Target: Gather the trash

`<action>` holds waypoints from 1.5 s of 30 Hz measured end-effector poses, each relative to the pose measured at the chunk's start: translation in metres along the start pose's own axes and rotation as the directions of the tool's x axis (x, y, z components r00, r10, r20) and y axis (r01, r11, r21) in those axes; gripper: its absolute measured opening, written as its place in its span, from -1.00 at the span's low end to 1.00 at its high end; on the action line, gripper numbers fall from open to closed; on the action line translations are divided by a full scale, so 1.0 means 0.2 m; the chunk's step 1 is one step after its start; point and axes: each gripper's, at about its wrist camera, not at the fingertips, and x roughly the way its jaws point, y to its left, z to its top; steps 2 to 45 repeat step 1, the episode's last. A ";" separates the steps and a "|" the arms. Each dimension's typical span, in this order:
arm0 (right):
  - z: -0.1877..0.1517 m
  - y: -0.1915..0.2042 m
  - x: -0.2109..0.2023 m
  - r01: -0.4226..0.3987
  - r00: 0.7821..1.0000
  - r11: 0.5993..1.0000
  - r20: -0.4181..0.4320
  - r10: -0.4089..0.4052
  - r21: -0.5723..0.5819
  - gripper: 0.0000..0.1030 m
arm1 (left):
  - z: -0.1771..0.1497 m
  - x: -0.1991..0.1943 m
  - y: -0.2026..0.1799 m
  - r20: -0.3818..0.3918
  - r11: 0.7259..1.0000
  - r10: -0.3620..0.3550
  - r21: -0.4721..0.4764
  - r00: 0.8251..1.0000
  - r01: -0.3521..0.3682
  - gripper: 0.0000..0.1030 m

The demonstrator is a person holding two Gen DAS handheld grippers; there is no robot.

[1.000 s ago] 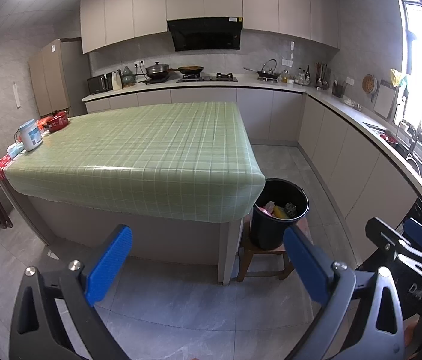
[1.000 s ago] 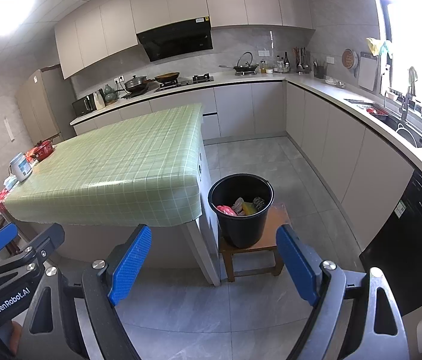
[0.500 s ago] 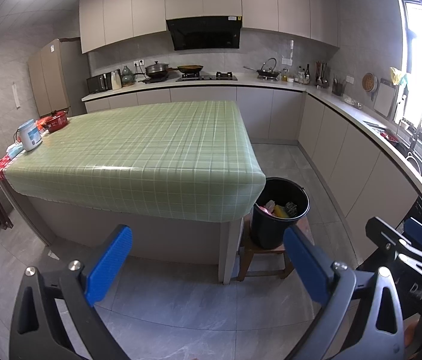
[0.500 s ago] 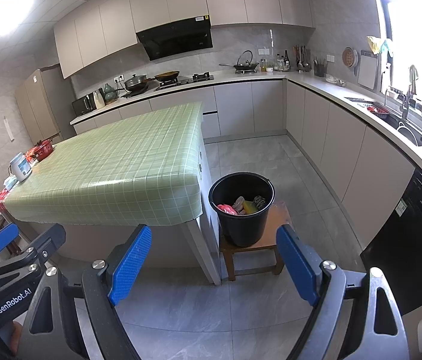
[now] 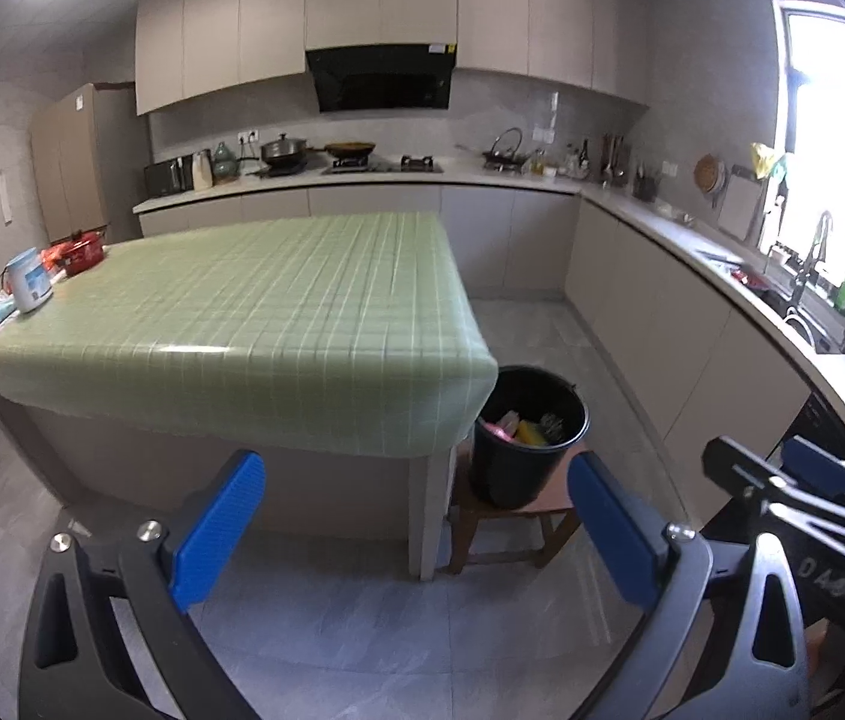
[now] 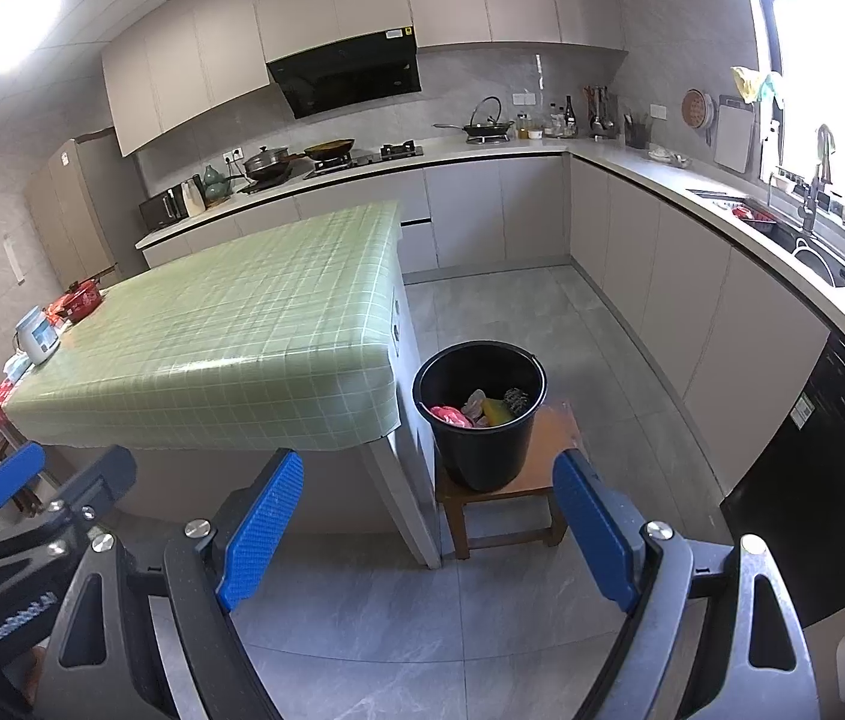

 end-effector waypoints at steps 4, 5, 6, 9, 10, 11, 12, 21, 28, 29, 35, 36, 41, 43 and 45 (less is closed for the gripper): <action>0.00 0.00 0.00 0.002 1.000 1.000 -0.001 -0.002 0.002 0.69 | 0.01 0.00 0.00 0.000 1.000 0.004 0.002 1.000 -0.004 0.97; 0.00 0.00 0.00 0.002 1.000 1.000 -0.001 -0.002 0.002 0.69 | 0.01 0.00 0.00 0.000 1.000 0.004 0.002 1.000 -0.004 0.97; 0.00 0.00 0.00 0.002 1.000 1.000 -0.001 -0.002 0.002 0.69 | 0.01 0.00 0.00 0.000 1.000 0.004 0.002 1.000 -0.004 0.97; 0.00 0.00 0.00 0.002 1.000 1.000 -0.001 -0.002 0.002 0.69 | 0.01 0.00 0.00 0.000 1.000 0.004 0.002 1.000 -0.004 0.97; 0.00 0.00 0.00 0.002 1.000 1.000 -0.001 -0.002 0.002 0.69 | 0.01 0.00 0.00 0.000 1.000 0.004 0.002 1.000 -0.004 0.97; 0.00 0.00 0.00 0.002 1.000 1.000 -0.001 -0.002 0.002 0.69 | 0.01 0.00 0.00 0.000 1.000 0.004 0.002 1.000 -0.004 0.97; 0.00 0.00 0.00 0.002 1.000 1.000 -0.001 -0.002 0.002 0.69 | 0.01 0.00 0.00 0.000 1.000 0.004 0.002 1.000 -0.004 0.97; 0.00 0.00 0.00 0.002 1.000 1.000 -0.001 -0.002 0.002 0.69 | 0.01 0.00 0.00 0.000 1.000 0.004 0.002 1.000 -0.004 0.97; 0.00 0.00 0.00 0.002 1.000 1.000 -0.001 -0.002 0.002 0.69 | 0.01 0.00 0.00 0.000 1.000 0.004 0.002 1.000 -0.004 0.97; 0.00 0.00 0.00 0.002 1.000 1.000 -0.001 -0.002 0.002 0.69 | 0.01 0.00 0.00 0.000 1.000 0.004 0.002 1.000 -0.004 0.97; 0.00 0.00 0.00 0.002 1.000 1.000 -0.001 -0.002 0.002 0.69 | 0.01 0.00 0.00 0.000 1.000 0.004 0.002 1.000 -0.004 0.97; 0.00 0.00 0.00 0.002 1.000 1.000 -0.001 -0.002 0.002 0.69 | 0.01 0.00 0.00 0.000 1.000 0.004 0.002 1.000 -0.004 0.97; 0.00 0.00 0.00 0.002 1.000 1.000 -0.001 -0.002 0.002 0.69 | 0.01 0.00 0.00 0.000 1.000 0.004 0.002 1.000 -0.004 0.97; 0.00 0.00 0.00 0.002 1.000 1.000 -0.001 -0.002 0.002 0.69 | 0.01 0.00 0.00 0.000 1.000 0.004 0.002 1.000 -0.004 0.97; 0.00 0.00 0.00 0.002 1.000 1.000 -0.001 -0.002 0.002 0.69 | 0.01 0.00 0.00 0.000 1.000 0.004 0.002 1.000 -0.004 0.97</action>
